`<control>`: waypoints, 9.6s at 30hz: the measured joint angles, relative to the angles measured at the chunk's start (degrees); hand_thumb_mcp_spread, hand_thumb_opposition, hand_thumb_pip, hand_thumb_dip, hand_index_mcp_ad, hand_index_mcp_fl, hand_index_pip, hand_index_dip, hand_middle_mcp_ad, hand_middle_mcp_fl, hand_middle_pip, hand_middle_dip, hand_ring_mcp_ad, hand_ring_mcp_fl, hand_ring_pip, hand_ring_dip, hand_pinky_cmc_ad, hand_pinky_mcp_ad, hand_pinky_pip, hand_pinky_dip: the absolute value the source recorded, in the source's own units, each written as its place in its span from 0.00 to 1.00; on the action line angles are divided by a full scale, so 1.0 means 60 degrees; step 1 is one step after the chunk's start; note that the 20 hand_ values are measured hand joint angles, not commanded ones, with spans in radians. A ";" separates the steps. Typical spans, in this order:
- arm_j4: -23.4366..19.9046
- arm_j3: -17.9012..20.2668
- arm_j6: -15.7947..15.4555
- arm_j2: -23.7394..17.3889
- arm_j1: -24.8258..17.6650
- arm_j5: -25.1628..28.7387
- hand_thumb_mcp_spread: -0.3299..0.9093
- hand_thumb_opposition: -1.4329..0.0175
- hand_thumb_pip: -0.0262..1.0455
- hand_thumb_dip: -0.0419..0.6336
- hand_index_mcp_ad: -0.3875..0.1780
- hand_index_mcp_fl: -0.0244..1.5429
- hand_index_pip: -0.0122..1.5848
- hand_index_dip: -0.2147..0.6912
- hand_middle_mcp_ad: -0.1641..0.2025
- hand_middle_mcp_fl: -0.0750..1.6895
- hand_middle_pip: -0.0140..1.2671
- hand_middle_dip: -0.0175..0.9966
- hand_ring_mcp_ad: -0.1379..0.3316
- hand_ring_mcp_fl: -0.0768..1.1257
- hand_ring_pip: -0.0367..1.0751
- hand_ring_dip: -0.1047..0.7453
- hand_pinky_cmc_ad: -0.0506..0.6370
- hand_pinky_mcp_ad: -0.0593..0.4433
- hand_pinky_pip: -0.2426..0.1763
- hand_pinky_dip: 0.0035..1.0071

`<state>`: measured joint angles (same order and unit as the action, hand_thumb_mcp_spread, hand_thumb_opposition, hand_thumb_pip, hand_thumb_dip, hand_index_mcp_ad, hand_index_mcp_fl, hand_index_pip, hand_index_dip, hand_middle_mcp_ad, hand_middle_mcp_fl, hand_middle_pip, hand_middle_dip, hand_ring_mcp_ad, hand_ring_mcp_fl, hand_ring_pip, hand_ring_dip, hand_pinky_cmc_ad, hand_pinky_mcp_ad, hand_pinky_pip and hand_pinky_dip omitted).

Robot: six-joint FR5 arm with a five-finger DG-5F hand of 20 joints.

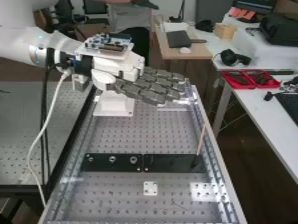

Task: Grab the pcb board and place it in the clear container

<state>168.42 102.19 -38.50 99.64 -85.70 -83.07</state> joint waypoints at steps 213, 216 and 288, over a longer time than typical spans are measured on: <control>-0.1814 -0.1727 0.0786 0.3862 -0.2484 -0.1644 0.74 0.37 0.57 0.47 0.51 0.30 0.95 0.41 0.61 0.18 0.11 0.19 0.68 0.11 0.12 0.16 0.50 0.44 0.48 0.19; -0.1778 -0.1788 0.0740 0.3936 -0.2491 -0.1588 0.74 0.37 0.57 0.47 0.51 0.30 0.95 0.41 0.61 0.18 0.11 0.19 0.68 0.11 0.12 0.16 0.50 0.44 0.48 0.19; -0.0550 0.0414 -0.0242 -0.1713 -0.0671 0.0853 0.56 0.45 0.49 0.39 0.54 0.09 0.32 0.49 0.60 0.10 0.11 0.20 0.75 0.08 0.11 0.17 0.53 0.49 0.35 0.50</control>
<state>165.12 104.68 -39.95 89.36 -89.73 -77.95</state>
